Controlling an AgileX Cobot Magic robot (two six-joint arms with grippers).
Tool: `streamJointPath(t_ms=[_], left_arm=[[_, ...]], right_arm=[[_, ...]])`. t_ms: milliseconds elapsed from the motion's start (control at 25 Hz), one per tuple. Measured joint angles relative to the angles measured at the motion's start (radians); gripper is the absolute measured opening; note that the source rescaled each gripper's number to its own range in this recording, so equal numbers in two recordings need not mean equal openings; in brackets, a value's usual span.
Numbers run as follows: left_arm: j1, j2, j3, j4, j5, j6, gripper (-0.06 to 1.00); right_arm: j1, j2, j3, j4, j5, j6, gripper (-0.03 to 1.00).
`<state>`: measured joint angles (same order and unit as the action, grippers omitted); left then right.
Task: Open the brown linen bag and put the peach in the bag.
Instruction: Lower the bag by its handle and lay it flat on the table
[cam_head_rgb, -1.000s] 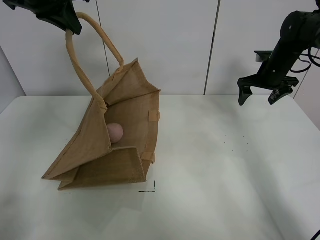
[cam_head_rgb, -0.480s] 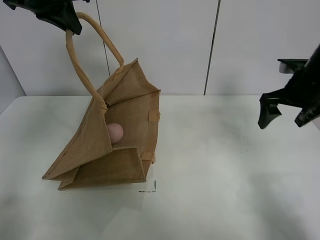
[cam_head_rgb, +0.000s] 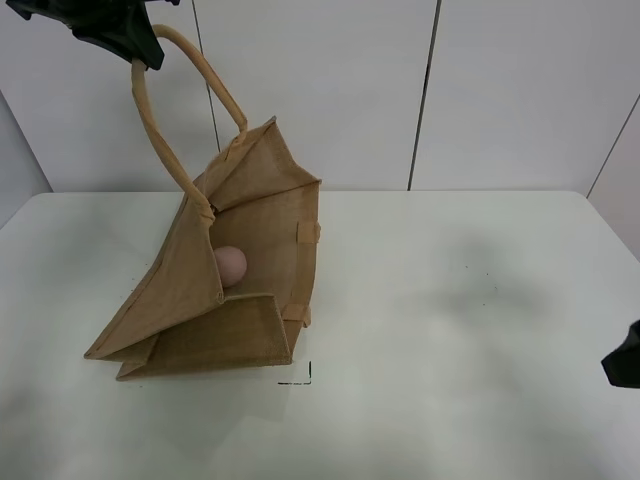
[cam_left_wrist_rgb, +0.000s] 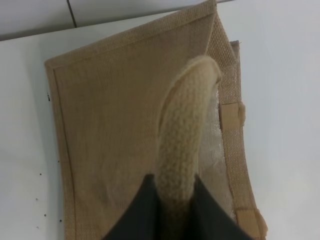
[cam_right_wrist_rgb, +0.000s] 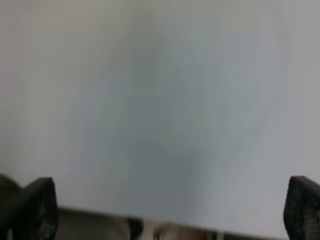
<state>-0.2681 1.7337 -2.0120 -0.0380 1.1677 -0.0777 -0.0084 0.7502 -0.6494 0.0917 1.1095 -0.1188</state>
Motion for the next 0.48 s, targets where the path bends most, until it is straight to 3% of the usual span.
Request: streamJointPath(t_ms=[240,480], left_arm=[[0.0,0.0,0.0,0.0,0.0,0.0,0.0],[0.0,0.0,0.0,0.0,0.0,0.006,0.0]], right_arm=[[0.0,-0.411,0.141,-0.003,-0.067,0.001,1.0],[0.0,-0.64,0.15,-0.015,-0.077,0.019,1.0]])
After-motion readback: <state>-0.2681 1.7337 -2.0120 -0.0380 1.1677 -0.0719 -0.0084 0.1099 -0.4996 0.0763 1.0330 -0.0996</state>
